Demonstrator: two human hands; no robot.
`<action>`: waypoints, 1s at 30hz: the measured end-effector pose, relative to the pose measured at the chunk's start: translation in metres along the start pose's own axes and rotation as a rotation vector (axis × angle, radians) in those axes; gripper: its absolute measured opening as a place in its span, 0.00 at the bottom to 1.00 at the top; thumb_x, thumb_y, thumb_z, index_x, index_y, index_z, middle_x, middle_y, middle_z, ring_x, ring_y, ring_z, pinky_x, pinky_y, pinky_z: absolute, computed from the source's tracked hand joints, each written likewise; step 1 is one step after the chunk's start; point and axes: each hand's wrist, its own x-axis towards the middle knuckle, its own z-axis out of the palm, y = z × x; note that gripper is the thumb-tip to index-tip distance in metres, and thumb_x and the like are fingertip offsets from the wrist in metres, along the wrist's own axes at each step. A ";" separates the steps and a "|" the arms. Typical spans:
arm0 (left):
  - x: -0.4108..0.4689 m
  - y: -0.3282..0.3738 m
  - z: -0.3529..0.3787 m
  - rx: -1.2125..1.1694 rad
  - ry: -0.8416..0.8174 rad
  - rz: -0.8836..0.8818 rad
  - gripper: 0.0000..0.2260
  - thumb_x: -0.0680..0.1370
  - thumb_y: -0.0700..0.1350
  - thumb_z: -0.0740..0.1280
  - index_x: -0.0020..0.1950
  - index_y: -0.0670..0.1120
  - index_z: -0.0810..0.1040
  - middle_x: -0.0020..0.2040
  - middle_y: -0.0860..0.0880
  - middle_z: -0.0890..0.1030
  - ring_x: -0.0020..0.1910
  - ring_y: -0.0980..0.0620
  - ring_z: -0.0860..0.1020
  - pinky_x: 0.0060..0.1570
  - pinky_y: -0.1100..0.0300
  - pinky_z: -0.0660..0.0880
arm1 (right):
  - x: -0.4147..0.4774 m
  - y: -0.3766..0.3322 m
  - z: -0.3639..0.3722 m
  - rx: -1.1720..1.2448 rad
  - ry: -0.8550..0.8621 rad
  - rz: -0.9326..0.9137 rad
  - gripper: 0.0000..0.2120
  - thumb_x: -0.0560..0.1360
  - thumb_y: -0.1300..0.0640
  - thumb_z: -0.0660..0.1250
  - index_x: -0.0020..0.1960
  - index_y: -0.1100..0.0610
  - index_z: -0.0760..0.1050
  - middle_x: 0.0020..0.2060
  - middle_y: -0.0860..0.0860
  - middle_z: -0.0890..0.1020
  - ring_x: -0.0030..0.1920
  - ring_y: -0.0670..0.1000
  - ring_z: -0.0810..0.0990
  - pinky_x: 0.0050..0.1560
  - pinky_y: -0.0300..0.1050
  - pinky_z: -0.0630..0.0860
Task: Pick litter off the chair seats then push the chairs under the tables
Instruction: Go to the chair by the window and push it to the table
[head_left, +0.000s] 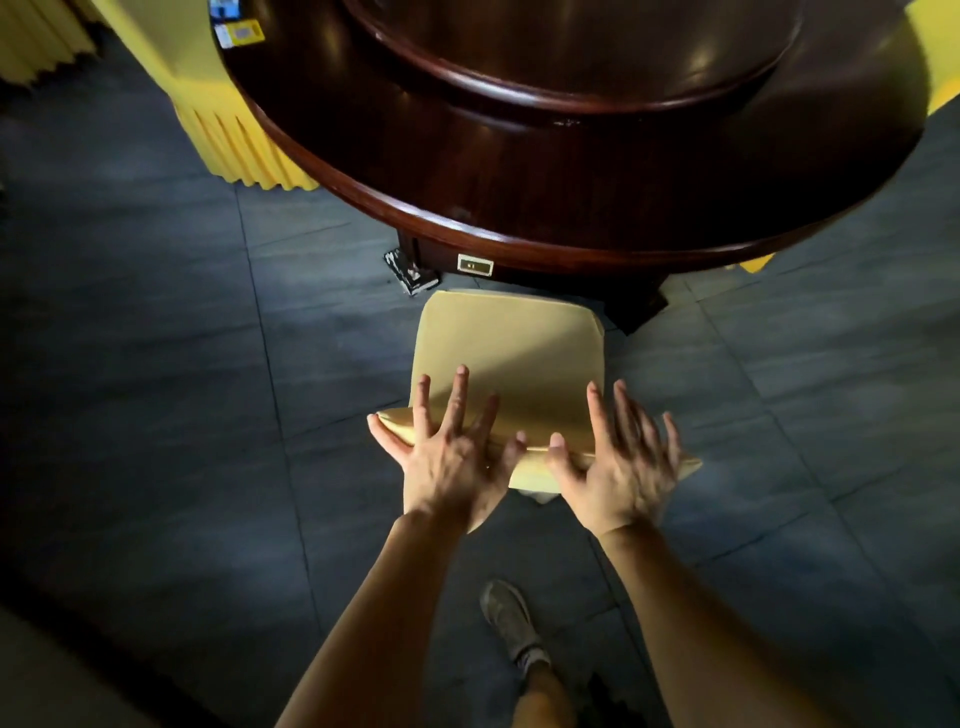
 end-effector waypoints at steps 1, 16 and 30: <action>0.012 0.000 -0.002 0.002 0.001 0.003 0.30 0.79 0.72 0.44 0.80 0.64 0.56 0.83 0.56 0.39 0.81 0.42 0.33 0.65 0.18 0.37 | 0.009 -0.001 0.005 -0.002 0.004 0.006 0.33 0.74 0.36 0.60 0.74 0.53 0.74 0.72 0.58 0.76 0.68 0.58 0.78 0.75 0.61 0.62; 0.181 0.023 -0.043 0.008 0.051 -0.001 0.30 0.79 0.73 0.43 0.78 0.64 0.60 0.84 0.55 0.47 0.82 0.43 0.38 0.66 0.19 0.36 | 0.173 0.011 0.079 -0.018 0.116 -0.013 0.33 0.76 0.37 0.56 0.72 0.55 0.76 0.68 0.58 0.80 0.66 0.59 0.79 0.64 0.57 0.71; 0.269 0.024 -0.060 0.041 0.137 -0.022 0.30 0.78 0.73 0.46 0.75 0.63 0.67 0.83 0.55 0.53 0.82 0.43 0.46 0.68 0.22 0.40 | 0.243 0.004 0.117 0.008 0.234 -0.009 0.31 0.77 0.37 0.55 0.66 0.55 0.81 0.65 0.55 0.82 0.62 0.58 0.82 0.62 0.55 0.70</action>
